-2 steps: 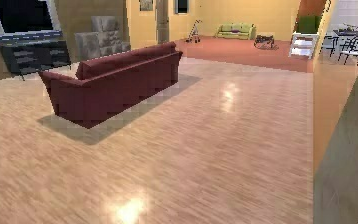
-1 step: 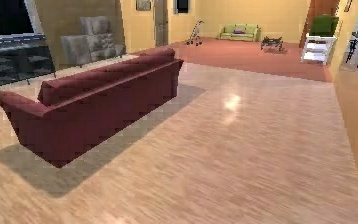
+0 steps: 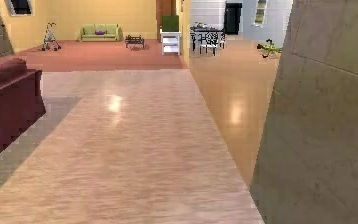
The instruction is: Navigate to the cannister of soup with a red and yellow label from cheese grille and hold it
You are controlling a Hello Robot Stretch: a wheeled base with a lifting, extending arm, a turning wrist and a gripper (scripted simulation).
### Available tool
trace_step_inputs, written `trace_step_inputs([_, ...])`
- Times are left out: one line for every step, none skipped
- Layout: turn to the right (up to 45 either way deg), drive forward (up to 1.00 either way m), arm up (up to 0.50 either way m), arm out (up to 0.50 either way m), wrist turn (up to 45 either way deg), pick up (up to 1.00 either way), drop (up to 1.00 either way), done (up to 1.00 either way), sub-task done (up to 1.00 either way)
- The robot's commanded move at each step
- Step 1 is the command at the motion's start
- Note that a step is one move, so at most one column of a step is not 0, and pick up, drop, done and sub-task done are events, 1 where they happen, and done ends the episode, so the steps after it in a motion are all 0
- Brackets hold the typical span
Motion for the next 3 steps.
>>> trace_step_inputs([0.0, 1.0, 0.0, 0.0, 0.0, 0.0, 0.0, 0.0, 0.0])
trace_step_inputs([3.0, 0.0, 0.0, 0.0, 0.0, 0.0, 0.0, 0.0, 0.0])
trace_step_inputs([0.0, 0.5, 0.0, 0.0, 0.0, 0.0, 0.0, 0.0, 0.0])
